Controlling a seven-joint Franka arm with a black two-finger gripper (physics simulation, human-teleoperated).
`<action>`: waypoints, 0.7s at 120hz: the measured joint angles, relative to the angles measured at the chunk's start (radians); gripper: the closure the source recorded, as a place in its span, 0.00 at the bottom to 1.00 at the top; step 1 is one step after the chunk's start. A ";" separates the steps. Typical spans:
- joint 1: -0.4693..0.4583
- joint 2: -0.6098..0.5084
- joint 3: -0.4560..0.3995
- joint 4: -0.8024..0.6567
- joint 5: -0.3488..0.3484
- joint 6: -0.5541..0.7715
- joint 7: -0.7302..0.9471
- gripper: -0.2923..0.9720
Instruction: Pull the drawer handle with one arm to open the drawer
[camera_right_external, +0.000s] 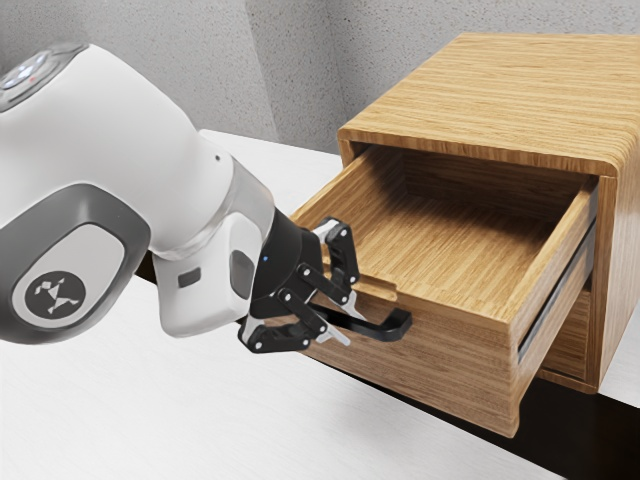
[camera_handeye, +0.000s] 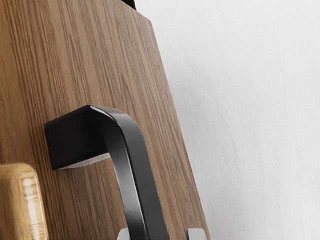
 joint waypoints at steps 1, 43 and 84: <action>0.000 0.000 0.000 0.000 0.000 0.000 0.000 0.77; 0.001 -0.005 -0.010 0.065 -0.007 -0.052 -0.008 0.62; 0.173 0.228 0.011 0.599 0.016 -0.401 -0.013 0.48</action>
